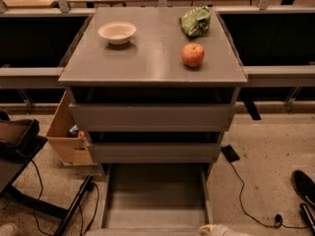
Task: Close bottom drawer
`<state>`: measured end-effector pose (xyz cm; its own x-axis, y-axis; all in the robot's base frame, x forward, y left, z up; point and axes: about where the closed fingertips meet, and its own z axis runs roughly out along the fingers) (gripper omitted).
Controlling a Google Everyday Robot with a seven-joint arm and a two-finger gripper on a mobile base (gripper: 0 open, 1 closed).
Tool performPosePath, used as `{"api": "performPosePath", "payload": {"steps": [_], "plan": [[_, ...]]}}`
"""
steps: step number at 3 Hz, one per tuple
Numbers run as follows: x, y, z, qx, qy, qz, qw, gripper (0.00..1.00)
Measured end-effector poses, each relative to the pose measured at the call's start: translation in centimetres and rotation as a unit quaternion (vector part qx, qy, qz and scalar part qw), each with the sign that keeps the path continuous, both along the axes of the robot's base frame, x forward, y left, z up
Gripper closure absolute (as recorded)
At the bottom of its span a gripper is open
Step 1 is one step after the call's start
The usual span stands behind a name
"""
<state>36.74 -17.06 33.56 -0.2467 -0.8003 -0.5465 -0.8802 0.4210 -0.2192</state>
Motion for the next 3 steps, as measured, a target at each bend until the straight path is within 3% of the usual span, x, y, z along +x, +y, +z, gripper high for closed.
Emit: {"api": "performPosePath", "payload": {"steps": [1, 3], "plan": [[0.5, 2.2, -4.4, 0.05, -0.006, -0.01, 0.9987, 1.0], [-1.0, 5.7, -13.8, 0.116, 0.036, -0.021, 0.9924, 1.0]]}}
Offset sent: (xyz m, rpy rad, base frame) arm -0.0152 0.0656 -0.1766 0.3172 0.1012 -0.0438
